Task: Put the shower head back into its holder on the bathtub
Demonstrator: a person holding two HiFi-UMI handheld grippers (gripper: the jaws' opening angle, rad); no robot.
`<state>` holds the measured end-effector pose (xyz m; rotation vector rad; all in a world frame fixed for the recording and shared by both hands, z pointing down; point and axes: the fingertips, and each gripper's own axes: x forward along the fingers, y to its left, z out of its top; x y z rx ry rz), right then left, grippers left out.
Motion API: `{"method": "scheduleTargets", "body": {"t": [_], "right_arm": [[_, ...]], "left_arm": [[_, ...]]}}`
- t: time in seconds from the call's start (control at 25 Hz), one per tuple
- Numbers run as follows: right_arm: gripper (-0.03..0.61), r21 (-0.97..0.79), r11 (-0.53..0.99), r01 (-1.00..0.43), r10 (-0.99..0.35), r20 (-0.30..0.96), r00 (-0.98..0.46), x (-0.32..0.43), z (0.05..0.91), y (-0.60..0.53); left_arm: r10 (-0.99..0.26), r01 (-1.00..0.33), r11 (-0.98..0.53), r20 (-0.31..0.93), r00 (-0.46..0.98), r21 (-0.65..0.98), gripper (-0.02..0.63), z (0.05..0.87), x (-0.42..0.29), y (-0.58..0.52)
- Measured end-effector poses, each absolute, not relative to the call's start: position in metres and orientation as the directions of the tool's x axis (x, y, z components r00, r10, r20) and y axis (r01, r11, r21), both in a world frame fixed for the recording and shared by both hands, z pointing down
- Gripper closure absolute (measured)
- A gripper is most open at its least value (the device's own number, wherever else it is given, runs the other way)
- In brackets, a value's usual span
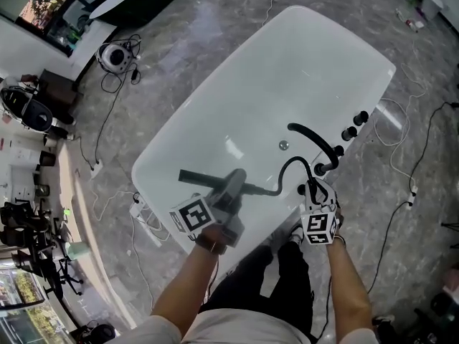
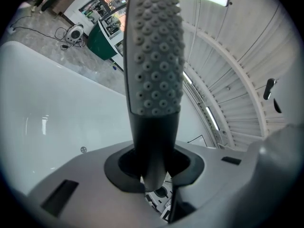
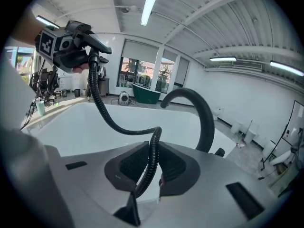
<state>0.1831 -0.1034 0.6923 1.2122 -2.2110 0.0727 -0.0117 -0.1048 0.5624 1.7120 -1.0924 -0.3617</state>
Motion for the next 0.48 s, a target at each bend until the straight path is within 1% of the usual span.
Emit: {"method": "scheduleTargets", "body": {"t": [0.24, 0.48], "right_arm": [[0.509, 0.162, 0.612, -0.774, -0.684, 0.599, -0.416, 0.183, 0.743, -0.100], [0.510, 0.125, 0.640, -0.758, -0.625, 0.658, -0.419, 0.181, 0.786, -0.093]], "left_arm": [[-0.808, -0.534, -0.108, 0.239, 0.538, 0.838, 0.518, 0.564, -0.003, -0.116], [-0.801, -0.558, -0.176, 0.211, 0.560, 0.811, 0.518, 0.542, 0.013, -0.120]]}}
